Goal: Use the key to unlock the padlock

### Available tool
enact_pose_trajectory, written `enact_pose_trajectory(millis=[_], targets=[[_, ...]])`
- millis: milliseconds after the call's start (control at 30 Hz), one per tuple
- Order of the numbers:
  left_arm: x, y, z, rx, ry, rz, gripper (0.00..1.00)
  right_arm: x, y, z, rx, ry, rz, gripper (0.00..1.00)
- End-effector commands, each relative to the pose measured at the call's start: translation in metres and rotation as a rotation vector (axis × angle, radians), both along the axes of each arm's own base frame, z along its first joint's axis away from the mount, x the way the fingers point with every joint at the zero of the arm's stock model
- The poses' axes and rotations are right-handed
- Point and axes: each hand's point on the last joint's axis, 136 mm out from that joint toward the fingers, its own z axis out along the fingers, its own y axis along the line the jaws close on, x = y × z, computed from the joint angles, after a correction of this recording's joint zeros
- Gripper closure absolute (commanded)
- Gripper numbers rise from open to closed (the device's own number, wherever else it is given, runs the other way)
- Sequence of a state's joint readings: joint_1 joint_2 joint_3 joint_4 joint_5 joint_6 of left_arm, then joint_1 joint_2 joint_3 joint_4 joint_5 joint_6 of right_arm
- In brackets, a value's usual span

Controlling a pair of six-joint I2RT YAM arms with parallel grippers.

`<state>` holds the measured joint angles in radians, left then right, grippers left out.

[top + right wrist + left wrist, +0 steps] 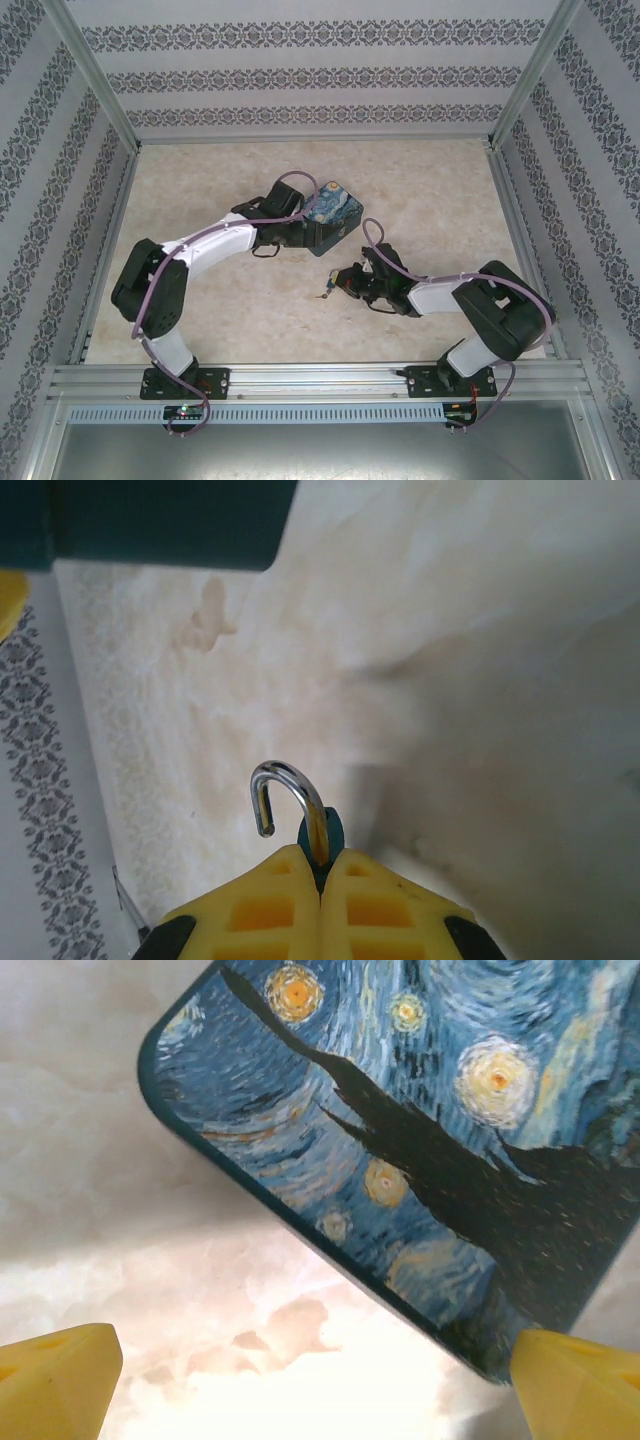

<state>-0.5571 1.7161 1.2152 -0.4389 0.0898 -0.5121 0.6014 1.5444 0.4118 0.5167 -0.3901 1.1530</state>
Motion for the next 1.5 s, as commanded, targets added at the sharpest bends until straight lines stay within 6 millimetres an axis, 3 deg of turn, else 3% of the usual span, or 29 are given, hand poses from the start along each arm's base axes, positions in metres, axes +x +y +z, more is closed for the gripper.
enact_pose_trajectory(millis=[0,267,400,500,733,1000,1133,1267,1467], targets=[[-0.004,0.011,0.022,-0.026,-0.024,0.023,0.00,0.007,-0.010,-0.001,-0.013,-0.015,-0.020,0.89],[-0.001,0.030,0.064,-0.076,-0.107,0.067,0.00,0.008,-0.052,0.002,-0.033,-0.003,-0.087,0.51],[-0.003,0.045,0.087,-0.096,-0.161,0.098,0.00,0.012,-0.077,0.017,-0.056,-0.022,-0.128,0.27],[-0.006,0.061,0.100,-0.094,-0.202,0.126,0.00,0.018,-0.099,0.040,-0.103,-0.074,-0.164,0.02],[-0.010,0.111,0.119,-0.013,-0.319,0.226,0.00,0.034,-0.151,0.099,-0.284,-0.237,-0.274,0.02],[-0.007,0.175,0.131,0.168,-0.562,0.378,0.00,0.060,-0.248,0.158,-0.708,-0.426,-0.569,0.02],[-0.005,0.194,0.132,0.224,-0.675,0.402,0.00,0.075,-0.280,0.177,-0.857,-0.530,-0.691,0.02],[-0.002,0.217,0.130,0.296,-0.776,0.445,0.00,0.093,-0.290,0.174,-1.055,-0.578,-0.600,0.02],[0.002,0.251,0.101,0.346,-0.755,0.486,0.00,0.108,-0.295,0.138,-1.144,-0.593,-0.537,0.02]])
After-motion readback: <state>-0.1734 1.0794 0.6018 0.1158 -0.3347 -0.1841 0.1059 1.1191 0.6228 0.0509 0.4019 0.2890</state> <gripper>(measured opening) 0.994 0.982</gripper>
